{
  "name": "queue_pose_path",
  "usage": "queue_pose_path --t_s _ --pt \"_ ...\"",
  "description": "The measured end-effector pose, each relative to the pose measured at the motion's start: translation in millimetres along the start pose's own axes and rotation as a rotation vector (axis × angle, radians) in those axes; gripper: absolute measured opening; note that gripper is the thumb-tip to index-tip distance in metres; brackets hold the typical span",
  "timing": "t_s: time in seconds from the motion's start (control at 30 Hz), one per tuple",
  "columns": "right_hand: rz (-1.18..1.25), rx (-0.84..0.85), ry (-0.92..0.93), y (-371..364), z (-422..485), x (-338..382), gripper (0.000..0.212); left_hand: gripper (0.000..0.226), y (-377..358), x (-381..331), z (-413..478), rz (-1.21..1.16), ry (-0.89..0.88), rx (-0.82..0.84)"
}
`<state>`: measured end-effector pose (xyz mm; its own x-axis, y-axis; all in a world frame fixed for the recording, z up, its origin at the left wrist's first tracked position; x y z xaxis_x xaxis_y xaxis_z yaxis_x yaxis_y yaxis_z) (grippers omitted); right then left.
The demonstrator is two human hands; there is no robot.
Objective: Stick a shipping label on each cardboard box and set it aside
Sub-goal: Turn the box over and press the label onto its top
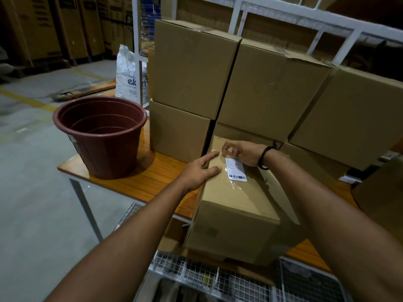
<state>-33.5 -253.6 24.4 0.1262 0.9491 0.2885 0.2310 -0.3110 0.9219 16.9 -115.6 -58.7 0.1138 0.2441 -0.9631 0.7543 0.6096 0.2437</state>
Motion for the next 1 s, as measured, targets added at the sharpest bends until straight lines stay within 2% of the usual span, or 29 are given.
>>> queue_pose_path --t_s 0.1,0.33,0.53,0.6,0.77,0.87,1.0 --pt "-0.007 0.003 -0.007 0 -2 -3 0.042 0.064 0 0 2 0.001 0.006 0.001" --pt "0.035 0.010 -0.004 3 4 0 0.040 0.058 1 0 1 -0.003 -0.003 0.003" --pt "0.044 0.004 -0.002 3 3 -9 0.062 0.058 -1 -1 1 -0.004 -0.003 -0.002" --pt "0.069 -0.007 0.019 4 2 -11 0.057 0.058 -2 -1 2 -0.010 -0.002 0.000" --pt "0.150 0.007 0.035 8 -11 -20 0.021 0.058 -1 0 5 -0.014 -0.018 0.008" --pt "0.111 0.023 0.013 7 -18 -26 0.042 0.057 -3 1 7 -0.009 -0.026 0.002" --pt "0.157 -0.073 -0.004 11 -17 -28 0.038 0.057 -2 4 8 -0.018 -0.013 0.016"
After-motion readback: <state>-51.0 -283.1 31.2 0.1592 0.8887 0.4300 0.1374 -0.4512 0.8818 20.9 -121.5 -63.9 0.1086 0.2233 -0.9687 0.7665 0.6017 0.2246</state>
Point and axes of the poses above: each hand's wrist, its own z-axis towards the middle knuckle, its own y-axis out of the back of the hand, x = y × z, the point moved 6 cm from there along z, towards the middle knuckle, and after that the axes turned 9 degrees about y, right-handed, at the moved point
